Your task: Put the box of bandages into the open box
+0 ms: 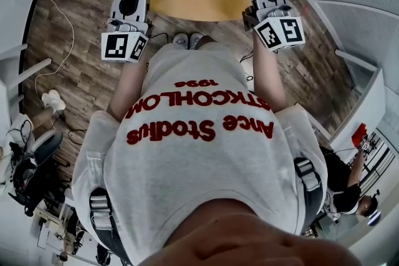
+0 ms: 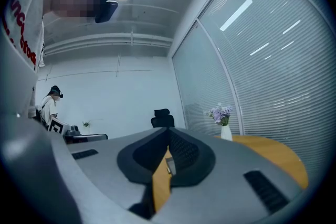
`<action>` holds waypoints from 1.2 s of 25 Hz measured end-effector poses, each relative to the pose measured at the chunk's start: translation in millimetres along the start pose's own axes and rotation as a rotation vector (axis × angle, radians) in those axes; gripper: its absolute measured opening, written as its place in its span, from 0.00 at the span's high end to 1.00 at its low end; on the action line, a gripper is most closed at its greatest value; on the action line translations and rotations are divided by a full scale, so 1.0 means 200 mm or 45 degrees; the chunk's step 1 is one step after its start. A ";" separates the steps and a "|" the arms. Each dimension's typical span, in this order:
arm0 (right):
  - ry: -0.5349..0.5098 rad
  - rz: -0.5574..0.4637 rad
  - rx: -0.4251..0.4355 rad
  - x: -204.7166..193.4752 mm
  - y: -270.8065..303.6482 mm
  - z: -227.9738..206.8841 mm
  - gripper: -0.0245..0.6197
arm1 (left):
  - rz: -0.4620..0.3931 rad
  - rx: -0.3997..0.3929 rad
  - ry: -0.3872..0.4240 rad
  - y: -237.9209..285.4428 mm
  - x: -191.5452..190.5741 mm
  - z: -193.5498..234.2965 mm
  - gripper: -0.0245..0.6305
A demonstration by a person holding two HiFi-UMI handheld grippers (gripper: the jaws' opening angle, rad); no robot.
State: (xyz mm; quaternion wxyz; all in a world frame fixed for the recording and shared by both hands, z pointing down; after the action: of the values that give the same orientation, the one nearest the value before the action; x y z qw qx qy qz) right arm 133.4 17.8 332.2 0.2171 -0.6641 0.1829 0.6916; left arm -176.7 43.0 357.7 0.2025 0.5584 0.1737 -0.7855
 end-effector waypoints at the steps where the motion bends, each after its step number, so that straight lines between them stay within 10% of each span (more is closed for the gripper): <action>1: 0.005 -0.004 -0.001 0.00 0.00 0.00 0.95 | 0.004 -0.004 0.004 0.01 0.00 0.00 0.95; 30: 0.082 -0.062 0.182 -0.11 0.26 -0.43 0.95 | 0.011 0.161 0.100 0.35 -0.05 -0.07 0.95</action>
State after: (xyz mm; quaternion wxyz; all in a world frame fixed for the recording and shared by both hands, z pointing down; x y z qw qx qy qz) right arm 178.6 -74.2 347.4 0.2747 -0.6731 0.2224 0.6497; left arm -126.5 -9.0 359.7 0.1632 0.6011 0.1293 -0.7716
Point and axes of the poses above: the fingertips, and each gripper's own axes: y forward along the fingers, z to its left, x out of its top, the point moved 7 cm from there along -y, backward along the fingers, and after that the axes turned 14 degrees about -y, right-handed, at the moved point
